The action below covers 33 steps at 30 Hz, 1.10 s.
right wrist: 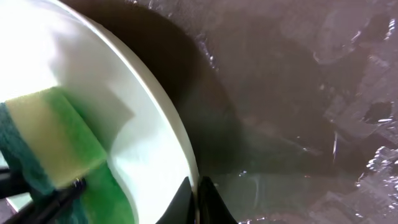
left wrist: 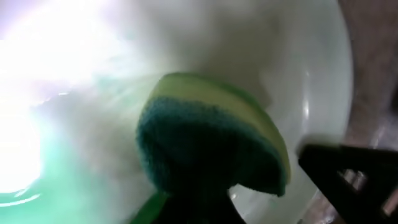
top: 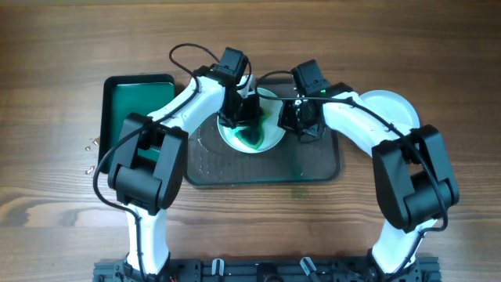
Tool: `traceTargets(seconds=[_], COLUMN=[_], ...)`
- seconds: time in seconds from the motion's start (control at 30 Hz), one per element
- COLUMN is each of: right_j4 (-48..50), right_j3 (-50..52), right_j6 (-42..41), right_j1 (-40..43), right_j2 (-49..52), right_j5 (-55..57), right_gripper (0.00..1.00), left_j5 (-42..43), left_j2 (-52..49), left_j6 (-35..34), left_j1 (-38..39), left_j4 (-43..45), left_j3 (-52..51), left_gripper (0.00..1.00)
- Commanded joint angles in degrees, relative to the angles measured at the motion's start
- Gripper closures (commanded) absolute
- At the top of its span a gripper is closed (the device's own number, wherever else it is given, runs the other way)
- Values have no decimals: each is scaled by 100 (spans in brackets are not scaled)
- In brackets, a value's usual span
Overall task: Clean dirty plates on tray and stack at the side
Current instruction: 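Scrub the held plate with the sponge in the left gripper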
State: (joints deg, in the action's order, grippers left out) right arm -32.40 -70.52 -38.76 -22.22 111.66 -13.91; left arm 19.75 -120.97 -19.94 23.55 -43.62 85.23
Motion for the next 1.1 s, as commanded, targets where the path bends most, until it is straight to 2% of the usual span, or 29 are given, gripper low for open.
traceTargets(seconds=[0.0, 0.07, 0.13, 0.2, 0.27, 0.37, 0.5, 0.67, 0.8, 0.87, 0.97, 1.07], right_j4=[50, 50, 50, 48, 48, 48, 46, 46, 46, 46, 46, 50], right_j3=[-15, -15, -15, -15, -15, -15, -15, -15, -15, -15, -15, -15], right_j6=[-20, -20, -22, -22, -20, -22, 2, 22, 24, 26, 48, 46], right_j1=[-2, -2, -2, -2, -2, -2, -2, -2, -2, -2, -2, -2], right_j2=[33, 33, 33, 33, 33, 33, 33, 33, 33, 33, 33, 33], right_j5=[-66, -66, -66, -66, -66, -68, -68, -92, -90, -92, -92, -109], right_gripper=[96, 96, 95, 96, 96, 95, 96, 96, 96, 96, 96, 96], left_j5=[-2522, -2855, -2500, -1615, 7, 929, 293, -1720, -3414, -3316, -2343, -1296], left_j2=[-107, -107, -107, -107, -107, -107, -109, -109, -109, -109, -109, -109], left_j6=[-807, -824, -817, -636, -90, 306, 264, -162, -623, -649, -640, -308], left_j1=[-66, -39, -37, -22, 24, 105, 146, 125, 125, 127, 138, 138], left_j4=[-540, -732, -859, -970, -949, -662, -144, 146, 42, -212, -1099, -1602], left_j3=[321, 385, 382, 382, 382, 382, 382, 382, 382, 382, 382, 382], left_gripper=[96, 96, 96, 96, 96, 96, 96, 96, 96, 96, 96, 96])
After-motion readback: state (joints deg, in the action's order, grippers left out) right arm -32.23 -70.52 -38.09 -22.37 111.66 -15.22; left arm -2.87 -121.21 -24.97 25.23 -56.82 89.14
